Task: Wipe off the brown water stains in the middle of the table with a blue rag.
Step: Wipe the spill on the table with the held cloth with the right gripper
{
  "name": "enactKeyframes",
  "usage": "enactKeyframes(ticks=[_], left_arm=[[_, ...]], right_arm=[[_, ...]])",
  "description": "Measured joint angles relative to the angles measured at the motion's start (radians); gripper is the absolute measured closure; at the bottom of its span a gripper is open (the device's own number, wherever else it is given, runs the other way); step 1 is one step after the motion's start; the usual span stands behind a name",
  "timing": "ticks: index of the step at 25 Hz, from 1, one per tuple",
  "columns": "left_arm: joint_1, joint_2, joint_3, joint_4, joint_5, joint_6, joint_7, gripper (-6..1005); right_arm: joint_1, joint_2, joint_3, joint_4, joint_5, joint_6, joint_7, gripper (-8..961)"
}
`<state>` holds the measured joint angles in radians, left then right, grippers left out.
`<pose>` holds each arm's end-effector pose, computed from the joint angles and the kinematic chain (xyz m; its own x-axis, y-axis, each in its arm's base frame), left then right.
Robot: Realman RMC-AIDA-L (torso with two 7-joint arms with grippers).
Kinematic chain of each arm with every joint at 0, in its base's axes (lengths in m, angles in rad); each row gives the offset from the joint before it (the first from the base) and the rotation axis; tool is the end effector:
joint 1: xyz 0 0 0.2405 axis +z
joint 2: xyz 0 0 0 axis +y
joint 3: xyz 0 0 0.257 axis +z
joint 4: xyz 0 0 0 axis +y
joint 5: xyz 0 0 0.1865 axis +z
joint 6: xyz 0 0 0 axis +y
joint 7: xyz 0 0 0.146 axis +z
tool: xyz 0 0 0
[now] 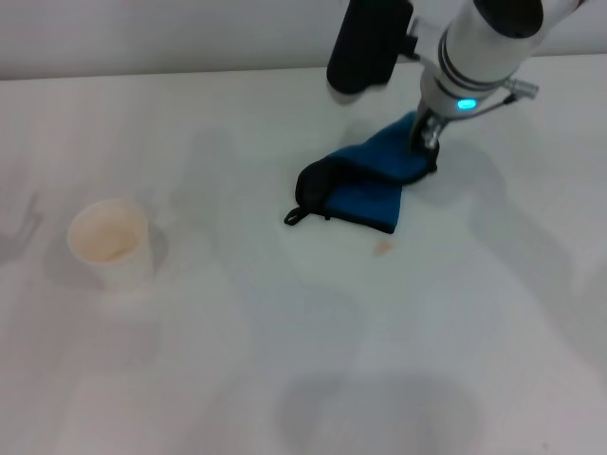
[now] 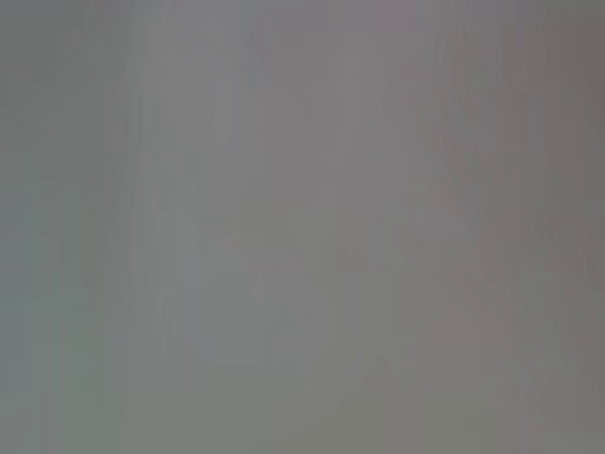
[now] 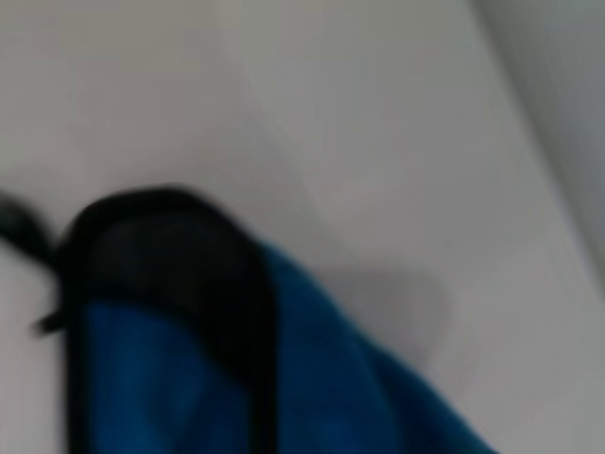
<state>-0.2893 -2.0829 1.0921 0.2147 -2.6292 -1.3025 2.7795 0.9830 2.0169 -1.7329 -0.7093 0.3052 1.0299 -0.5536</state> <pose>-0.3327 0.2876 0.0336 0.7098 -0.1265 0.6930 0.6676 -0.1931 -0.7190 0.1943 0.4228 -0.0347 0.7325 -0.4159 0.5390 -0.0070 -0.7963 -0.6049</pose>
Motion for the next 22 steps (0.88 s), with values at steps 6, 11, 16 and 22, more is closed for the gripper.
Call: enactKeyframes(ticks=[6,11,16,22], left_arm=[[-0.009,0.001,0.0,0.0,0.0,0.002,0.0,118],[-0.009,0.001,0.0,0.0,0.0,0.006,0.001,118],[-0.008,0.0,0.0,0.0,0.0,0.006,0.001,118],[-0.007,-0.002,0.0,-0.001,0.0,0.006,0.0,118]], right_arm=[[-0.033,0.005,0.001,-0.063,0.174,0.148,-0.14,934],[-0.076,0.004,0.001,-0.17,0.308,0.298,-0.233,934],[-0.099,0.005,-0.001,-0.218,0.411,0.432,-0.353,935],[-0.13,0.003,0.0,-0.241,0.527,0.645,-0.587,935]])
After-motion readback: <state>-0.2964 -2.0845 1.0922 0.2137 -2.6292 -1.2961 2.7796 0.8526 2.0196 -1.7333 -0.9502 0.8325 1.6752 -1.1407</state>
